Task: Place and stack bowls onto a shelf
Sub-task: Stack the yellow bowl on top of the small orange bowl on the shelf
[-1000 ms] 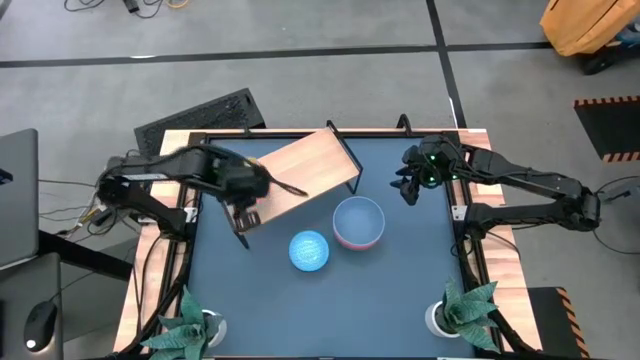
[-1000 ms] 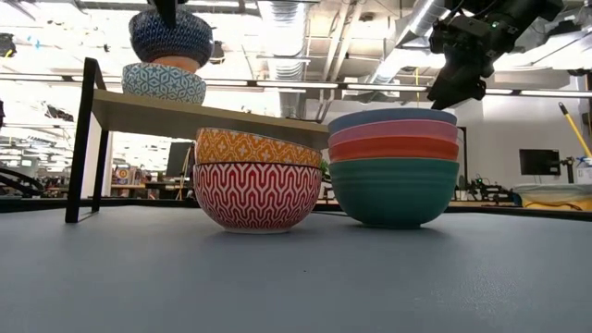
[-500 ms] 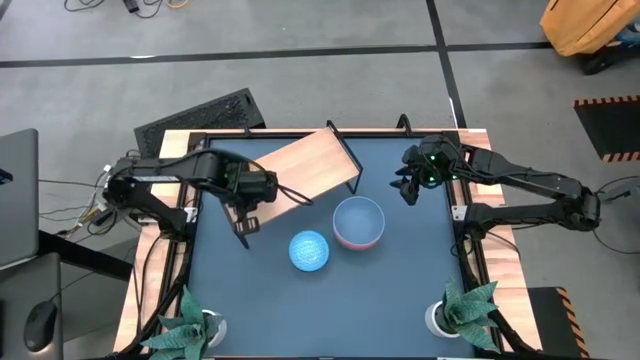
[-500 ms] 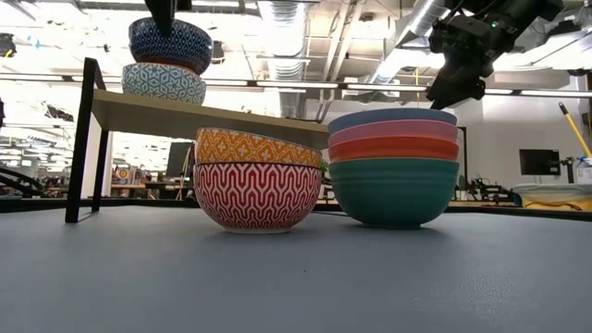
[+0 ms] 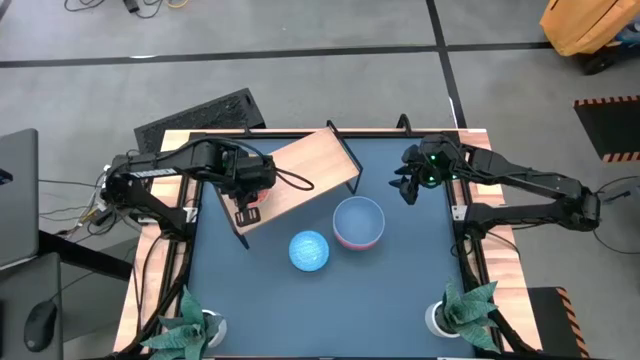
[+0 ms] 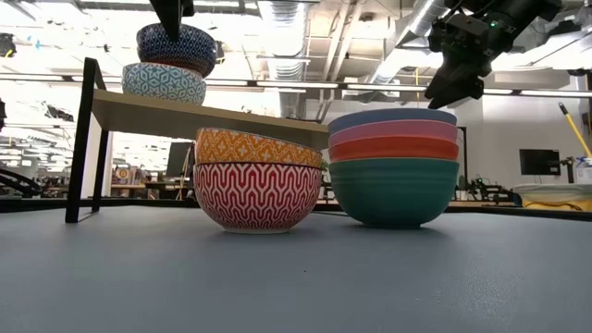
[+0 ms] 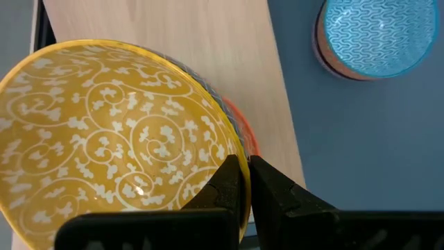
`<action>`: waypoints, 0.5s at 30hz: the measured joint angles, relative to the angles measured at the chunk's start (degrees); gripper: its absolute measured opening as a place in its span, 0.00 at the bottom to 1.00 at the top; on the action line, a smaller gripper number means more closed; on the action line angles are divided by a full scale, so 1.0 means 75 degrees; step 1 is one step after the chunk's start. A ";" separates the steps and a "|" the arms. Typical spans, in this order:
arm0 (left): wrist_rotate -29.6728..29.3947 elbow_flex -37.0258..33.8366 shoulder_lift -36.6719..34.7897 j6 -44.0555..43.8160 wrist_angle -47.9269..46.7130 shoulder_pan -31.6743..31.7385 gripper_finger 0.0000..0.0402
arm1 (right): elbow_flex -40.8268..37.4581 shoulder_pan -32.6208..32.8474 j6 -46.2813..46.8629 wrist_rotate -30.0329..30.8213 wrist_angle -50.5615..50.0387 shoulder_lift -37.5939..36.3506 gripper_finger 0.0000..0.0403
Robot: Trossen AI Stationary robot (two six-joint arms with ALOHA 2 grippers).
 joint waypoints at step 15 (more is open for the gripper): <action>0.0148 -0.0619 -0.0399 -0.0321 0.0429 -0.0032 0.00 | 0.0000 -0.0050 -0.0032 0.0002 0.0038 0.0000 0.57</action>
